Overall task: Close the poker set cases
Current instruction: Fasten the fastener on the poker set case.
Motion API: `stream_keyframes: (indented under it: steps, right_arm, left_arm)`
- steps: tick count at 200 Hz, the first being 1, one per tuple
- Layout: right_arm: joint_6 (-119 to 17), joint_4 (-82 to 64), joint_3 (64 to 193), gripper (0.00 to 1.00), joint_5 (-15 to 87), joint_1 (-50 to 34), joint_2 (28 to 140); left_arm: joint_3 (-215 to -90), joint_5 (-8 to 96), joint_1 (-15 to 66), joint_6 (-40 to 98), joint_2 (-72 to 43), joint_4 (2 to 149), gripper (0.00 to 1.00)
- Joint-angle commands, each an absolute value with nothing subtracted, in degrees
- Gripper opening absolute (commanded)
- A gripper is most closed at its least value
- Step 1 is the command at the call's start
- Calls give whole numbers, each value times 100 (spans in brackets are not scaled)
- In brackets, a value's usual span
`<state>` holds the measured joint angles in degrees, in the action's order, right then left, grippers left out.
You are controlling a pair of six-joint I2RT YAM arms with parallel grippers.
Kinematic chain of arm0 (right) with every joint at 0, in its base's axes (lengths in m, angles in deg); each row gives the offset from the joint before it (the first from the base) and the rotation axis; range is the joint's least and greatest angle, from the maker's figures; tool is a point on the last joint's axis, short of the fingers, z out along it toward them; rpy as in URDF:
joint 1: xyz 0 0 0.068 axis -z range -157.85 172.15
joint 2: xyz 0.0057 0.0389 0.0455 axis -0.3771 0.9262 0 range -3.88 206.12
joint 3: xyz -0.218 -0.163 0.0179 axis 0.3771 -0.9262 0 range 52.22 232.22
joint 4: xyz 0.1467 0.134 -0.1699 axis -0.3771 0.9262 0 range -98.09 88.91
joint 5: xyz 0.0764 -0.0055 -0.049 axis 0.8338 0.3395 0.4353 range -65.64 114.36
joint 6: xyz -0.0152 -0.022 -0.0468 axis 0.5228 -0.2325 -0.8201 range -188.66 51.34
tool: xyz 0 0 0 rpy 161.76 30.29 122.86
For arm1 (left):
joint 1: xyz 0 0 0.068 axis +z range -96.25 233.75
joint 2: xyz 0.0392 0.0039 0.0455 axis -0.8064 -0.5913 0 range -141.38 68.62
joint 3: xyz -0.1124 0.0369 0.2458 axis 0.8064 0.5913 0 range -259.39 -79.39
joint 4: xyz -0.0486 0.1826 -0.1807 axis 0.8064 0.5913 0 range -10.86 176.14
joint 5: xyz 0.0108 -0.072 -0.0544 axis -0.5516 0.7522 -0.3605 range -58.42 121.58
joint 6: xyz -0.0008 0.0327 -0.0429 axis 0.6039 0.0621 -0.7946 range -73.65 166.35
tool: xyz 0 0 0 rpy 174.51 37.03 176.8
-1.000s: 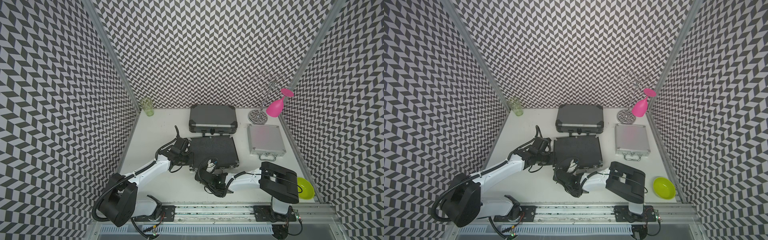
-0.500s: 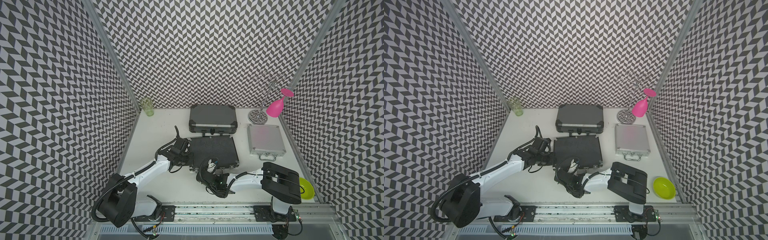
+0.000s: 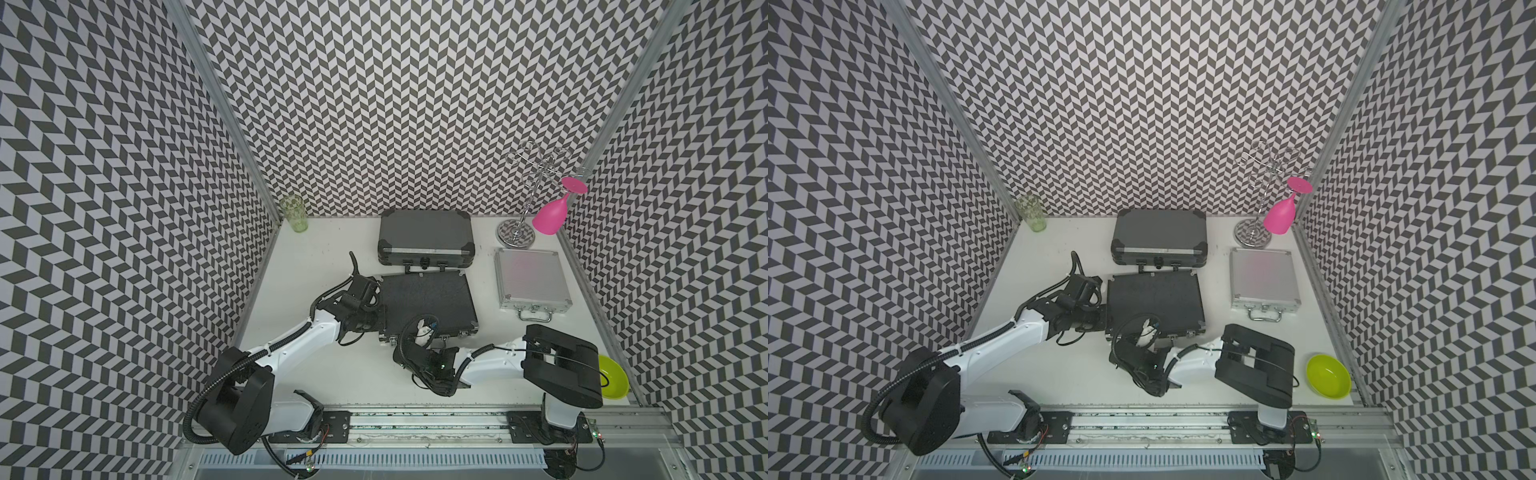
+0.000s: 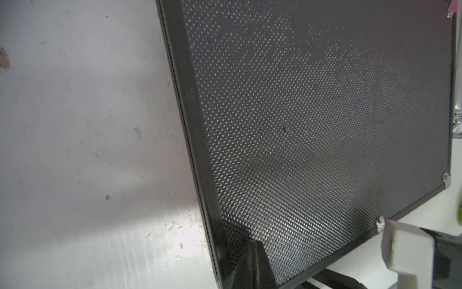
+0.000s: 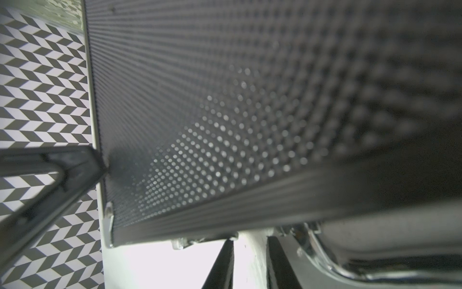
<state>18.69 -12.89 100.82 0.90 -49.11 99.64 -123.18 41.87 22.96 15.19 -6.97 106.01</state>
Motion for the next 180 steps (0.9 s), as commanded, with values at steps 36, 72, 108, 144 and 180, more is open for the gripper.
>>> stream_keyframes:
  steps: [36, 72, 108, 144, 180]
  right_arm:
    - [2368, -987, 10143, 24, -410, -4859, 10333]
    - [2471, -904, 10251, 22, -547, -4852, 10517]
    - [2091, -969, 10189, 29, -272, -4854, 10247]
    - [1139, -770, 10118, 32, -366, -4930, 9260]
    - [-289, -529, 10258, 32, -753, -4816, 8611]
  left_arm:
    - [-12083, 4238, 2230, 1470, -661, 10960, 7]
    - [-12053, 4263, 2229, 1480, -618, 10989, 7]
    - [-12114, 4229, 2246, 1540, -589, 11057, 6]
    - [-12377, 4156, 2255, 1519, -467, 11075, 5]
    - [-12467, 4228, 2255, 1517, -695, 11023, 4]
